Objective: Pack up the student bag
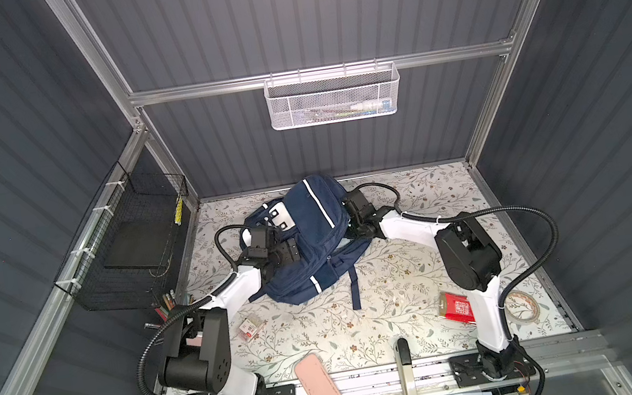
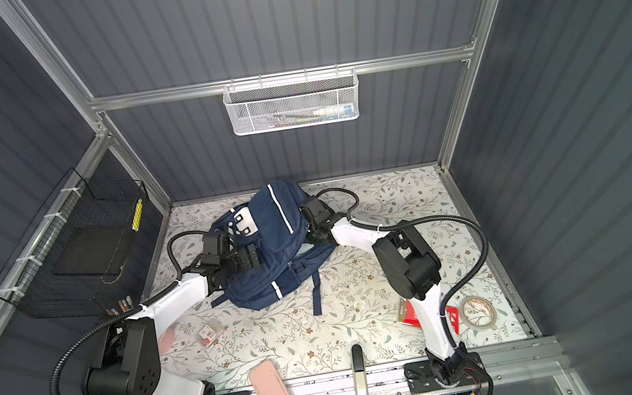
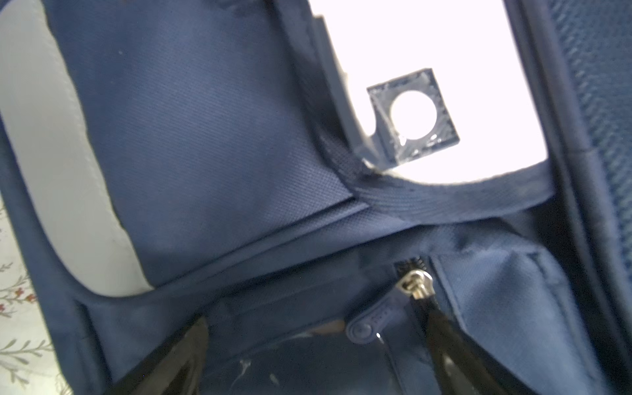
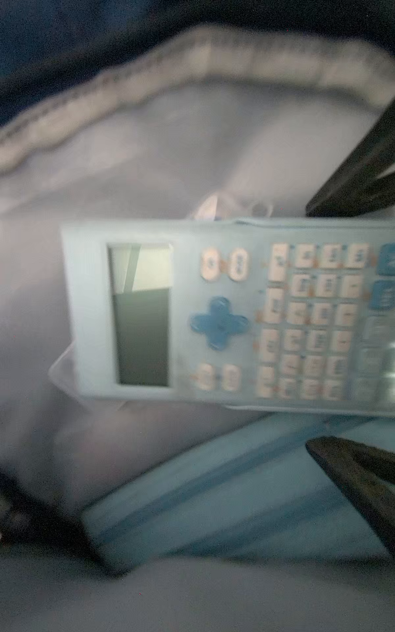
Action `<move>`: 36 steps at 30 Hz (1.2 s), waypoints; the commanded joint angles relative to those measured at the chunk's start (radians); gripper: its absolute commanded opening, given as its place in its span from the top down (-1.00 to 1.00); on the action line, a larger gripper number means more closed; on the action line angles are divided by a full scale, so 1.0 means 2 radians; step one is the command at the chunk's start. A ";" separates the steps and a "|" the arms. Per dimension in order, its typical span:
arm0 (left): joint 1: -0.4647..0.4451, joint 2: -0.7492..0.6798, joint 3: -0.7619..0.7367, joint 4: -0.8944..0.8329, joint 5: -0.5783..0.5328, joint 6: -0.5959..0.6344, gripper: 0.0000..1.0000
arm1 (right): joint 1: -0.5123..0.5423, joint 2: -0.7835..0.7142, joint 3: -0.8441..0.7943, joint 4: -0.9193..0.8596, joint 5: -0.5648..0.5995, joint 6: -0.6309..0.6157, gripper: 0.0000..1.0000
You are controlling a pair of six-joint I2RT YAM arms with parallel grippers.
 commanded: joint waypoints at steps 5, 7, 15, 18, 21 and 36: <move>-0.010 0.001 0.038 -0.035 0.016 -0.007 -0.99 | -0.025 -0.041 -0.012 -0.036 0.010 -0.041 -0.98; -0.010 0.001 0.038 -0.036 0.020 -0.009 -0.99 | -0.030 -0.040 -0.008 -0.052 0.015 -0.058 -0.98; -0.010 -0.003 0.041 -0.051 0.008 -0.011 -1.00 | -0.044 -0.082 -0.055 -0.066 0.036 -0.063 -0.98; -0.008 0.017 0.051 -0.060 0.002 -0.013 -0.98 | -0.045 -0.091 -0.065 -0.073 0.043 -0.082 -0.89; -0.008 0.033 0.050 -0.048 0.016 -0.022 -0.95 | -0.048 -0.065 -0.047 -0.095 0.080 -0.098 -0.78; -0.008 0.027 0.027 -0.037 0.016 -0.028 -0.90 | -0.090 0.007 -0.003 -0.107 0.040 -0.070 0.66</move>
